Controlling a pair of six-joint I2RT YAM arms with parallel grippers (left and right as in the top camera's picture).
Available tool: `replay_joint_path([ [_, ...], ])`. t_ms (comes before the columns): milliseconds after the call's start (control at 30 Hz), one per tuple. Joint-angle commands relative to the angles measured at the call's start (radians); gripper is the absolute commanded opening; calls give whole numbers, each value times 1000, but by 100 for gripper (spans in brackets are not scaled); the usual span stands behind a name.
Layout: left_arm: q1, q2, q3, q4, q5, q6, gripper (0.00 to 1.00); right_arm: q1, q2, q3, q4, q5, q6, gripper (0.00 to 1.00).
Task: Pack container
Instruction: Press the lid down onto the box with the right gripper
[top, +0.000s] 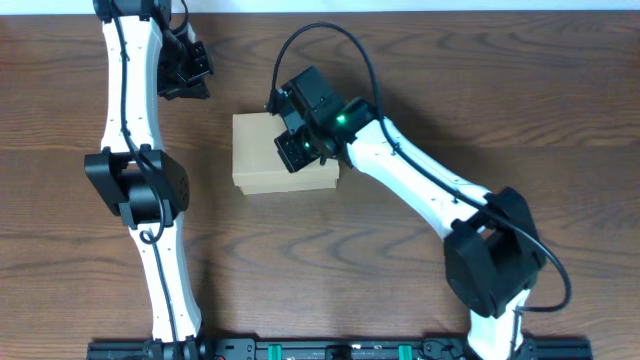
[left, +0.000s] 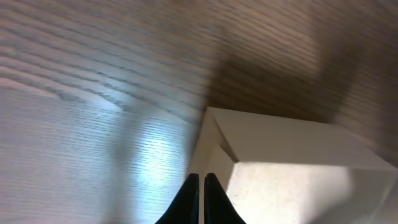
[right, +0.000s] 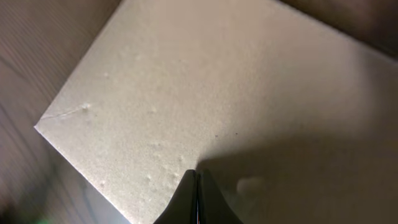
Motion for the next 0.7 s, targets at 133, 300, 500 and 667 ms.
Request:
replay_joint_path([
  [133, -10, -32, 18, -78, -51, -21, 5, 25, 87, 13, -35, 27, -14, 1],
  [300, -10, -32, 18, -78, -51, -21, 5, 31, 108, 13, -38, 36, -14, 1],
  [500, -10, -32, 18, -78, -51, -21, 9, 26, 89, 26, -34, 32, -14, 1],
  [667, -10, -33, 18, -78, -50, -20, 62, 6, 38, 62, -34, 31, -24, 52],
])
